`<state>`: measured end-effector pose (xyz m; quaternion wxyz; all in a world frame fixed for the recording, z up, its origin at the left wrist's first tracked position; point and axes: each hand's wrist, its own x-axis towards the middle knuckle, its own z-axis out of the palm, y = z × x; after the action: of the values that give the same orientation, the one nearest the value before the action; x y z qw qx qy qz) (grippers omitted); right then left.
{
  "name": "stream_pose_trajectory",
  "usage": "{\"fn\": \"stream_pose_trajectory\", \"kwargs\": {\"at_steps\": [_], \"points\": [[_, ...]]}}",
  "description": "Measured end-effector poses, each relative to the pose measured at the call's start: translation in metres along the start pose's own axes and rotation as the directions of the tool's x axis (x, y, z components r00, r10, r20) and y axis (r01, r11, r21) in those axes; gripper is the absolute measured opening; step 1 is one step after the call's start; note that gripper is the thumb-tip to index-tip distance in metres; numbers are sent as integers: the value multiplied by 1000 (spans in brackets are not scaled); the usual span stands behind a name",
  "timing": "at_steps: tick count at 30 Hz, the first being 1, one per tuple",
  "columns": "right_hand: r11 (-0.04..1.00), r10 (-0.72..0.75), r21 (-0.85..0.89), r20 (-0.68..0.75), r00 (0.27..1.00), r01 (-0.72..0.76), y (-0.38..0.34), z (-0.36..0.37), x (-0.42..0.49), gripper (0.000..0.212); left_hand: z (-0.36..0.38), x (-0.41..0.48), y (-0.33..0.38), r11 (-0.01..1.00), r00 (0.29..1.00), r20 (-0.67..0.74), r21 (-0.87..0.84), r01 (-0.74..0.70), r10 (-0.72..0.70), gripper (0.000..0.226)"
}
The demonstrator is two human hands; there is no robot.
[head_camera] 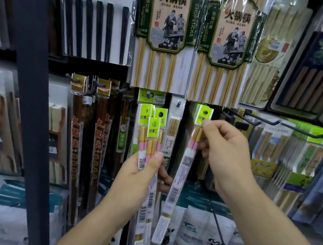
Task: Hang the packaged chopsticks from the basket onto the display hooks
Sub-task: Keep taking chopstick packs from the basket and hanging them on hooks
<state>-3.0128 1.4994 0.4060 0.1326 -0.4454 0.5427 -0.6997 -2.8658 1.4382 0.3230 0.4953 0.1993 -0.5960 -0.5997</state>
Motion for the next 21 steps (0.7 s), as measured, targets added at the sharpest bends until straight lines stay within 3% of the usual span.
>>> {"fn": "stream_pose_trajectory", "kwargs": {"at_steps": [8, 14, 21], "points": [[998, 7, -58, -96, 995, -13, 1, -1, 19, 32, 0, -1, 1, 999, 998, 49, -27, 44, -42, 38], [993, 27, -110, -83, 996, -36, 14, 2, 27, 28, 2, -2, 3, 1000, 998, 57, 2, 18, -18, 21], [975, -5, -223, -128, 992, -24, 31, 0, 35, 29, 6, -5, 7, 998, 997, 57, -53, 45, -42, 46]]}}
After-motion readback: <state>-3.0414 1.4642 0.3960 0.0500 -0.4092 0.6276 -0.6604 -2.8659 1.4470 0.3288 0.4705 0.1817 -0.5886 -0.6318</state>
